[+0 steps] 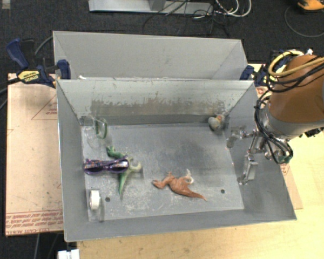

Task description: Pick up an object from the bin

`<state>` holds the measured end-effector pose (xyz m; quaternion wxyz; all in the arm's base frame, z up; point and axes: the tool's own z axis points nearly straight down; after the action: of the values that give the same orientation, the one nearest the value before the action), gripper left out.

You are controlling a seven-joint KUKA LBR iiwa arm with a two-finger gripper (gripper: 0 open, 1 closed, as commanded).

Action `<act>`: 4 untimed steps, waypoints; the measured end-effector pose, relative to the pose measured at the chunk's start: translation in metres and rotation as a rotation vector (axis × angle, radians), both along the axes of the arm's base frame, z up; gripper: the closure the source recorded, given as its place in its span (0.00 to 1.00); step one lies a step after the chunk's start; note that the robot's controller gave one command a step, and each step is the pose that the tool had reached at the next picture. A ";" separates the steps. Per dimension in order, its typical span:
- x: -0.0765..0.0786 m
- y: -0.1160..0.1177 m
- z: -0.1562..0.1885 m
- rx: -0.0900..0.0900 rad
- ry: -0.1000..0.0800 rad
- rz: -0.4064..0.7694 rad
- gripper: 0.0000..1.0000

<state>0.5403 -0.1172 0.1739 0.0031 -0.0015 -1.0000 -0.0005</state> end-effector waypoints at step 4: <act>-0.005 0.128 -0.100 0.007 0.006 0.146 0.00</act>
Offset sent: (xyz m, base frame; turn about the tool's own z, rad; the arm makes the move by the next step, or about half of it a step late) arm -0.0504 0.0682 -0.0393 -0.0357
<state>0.5352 0.0107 0.0738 0.0061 0.0713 -0.9974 -0.0039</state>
